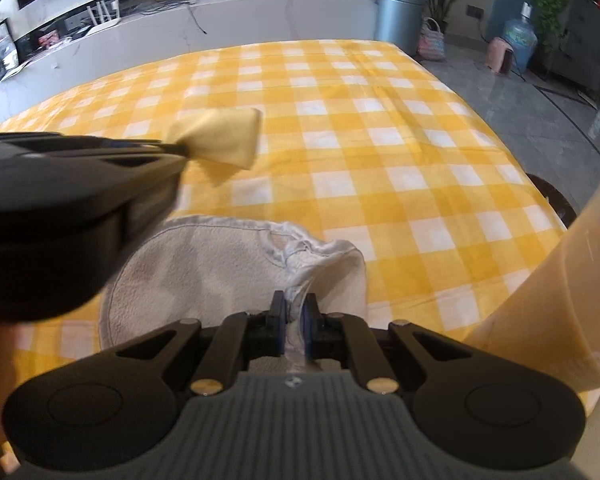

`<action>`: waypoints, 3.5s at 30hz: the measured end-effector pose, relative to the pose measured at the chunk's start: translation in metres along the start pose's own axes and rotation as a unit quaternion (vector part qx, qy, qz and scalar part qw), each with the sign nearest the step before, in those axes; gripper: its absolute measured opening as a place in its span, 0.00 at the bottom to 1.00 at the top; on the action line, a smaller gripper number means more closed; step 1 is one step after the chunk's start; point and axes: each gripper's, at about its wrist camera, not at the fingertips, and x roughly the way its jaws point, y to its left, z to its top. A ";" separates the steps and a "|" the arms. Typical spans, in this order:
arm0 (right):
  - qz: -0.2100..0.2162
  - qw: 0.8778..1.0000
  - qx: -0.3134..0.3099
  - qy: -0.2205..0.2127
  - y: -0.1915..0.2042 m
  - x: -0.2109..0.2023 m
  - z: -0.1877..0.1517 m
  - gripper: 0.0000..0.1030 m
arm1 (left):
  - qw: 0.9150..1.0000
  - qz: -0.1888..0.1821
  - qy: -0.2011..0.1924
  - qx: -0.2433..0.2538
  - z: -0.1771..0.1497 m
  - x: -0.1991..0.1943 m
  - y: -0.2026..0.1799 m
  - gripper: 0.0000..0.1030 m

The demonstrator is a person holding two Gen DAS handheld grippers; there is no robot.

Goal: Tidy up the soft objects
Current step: 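Lift the yellow cloth with the left tool while the right holds the bib, then lower the bib into the box and open the right tool while the left carries the cloth, then lower the yellow cloth into the box and open the left tool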

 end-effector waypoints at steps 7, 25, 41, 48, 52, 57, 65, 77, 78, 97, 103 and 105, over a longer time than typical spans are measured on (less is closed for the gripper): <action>0.029 0.999 0.031 -0.026 -0.004 -0.012 0.006 0.05 | 0.999 0.026 -0.003 -0.020 0.012 -0.037 0.012 0.08; 0.041 0.981 0.096 -0.161 0.033 -0.085 0.019 0.05 | 0.996 0.022 -0.053 -0.067 0.022 -0.168 0.051 0.08; 0.170 0.939 0.093 -0.284 0.119 -0.219 0.034 0.06 | 0.968 0.158 -0.118 -0.155 -0.032 -0.283 0.216 0.08; 0.218 0.934 -0.028 -0.281 0.220 -0.239 0.035 0.06 | 0.951 0.184 -0.103 -0.227 -0.063 -0.283 0.277 0.08; 0.236 0.935 -0.072 -0.254 0.268 -0.221 0.041 0.05 | 0.946 0.189 -0.093 -0.245 -0.082 -0.278 0.299 0.08; 0.269 0.941 -0.086 -0.186 0.307 -0.170 0.063 0.05 | 0.942 0.176 -0.079 -0.274 -0.104 -0.278 0.325 0.08; 0.200 0.965 -0.159 -0.054 0.346 -0.056 0.070 0.06 | 0.948 0.160 -0.050 -0.270 -0.123 -0.269 0.328 0.08; 0.184 0.947 -0.226 -0.135 0.325 -0.096 0.058 0.58 | 0.980 0.096 -0.001 -0.172 -0.135 -0.245 0.294 0.09; 0.187 0.947 -0.220 -0.142 0.319 -0.103 0.057 0.59 | 0.983 0.087 0.009 -0.160 -0.137 -0.242 0.290 0.09; 0.255 0.935 -0.180 -0.170 0.259 -0.133 0.014 0.66 | 0.989 0.061 0.080 -0.112 -0.144 -0.204 0.253 0.27; 0.255 0.935 -0.174 -0.175 0.253 -0.140 0.013 0.66 | 0.988 0.076 0.079 -0.105 -0.140 -0.211 0.246 0.70; 0.251 0.935 -0.170 -0.182 0.250 -0.145 0.012 0.66 | 0.989 0.085 0.073 -0.099 -0.138 -0.215 0.242 0.79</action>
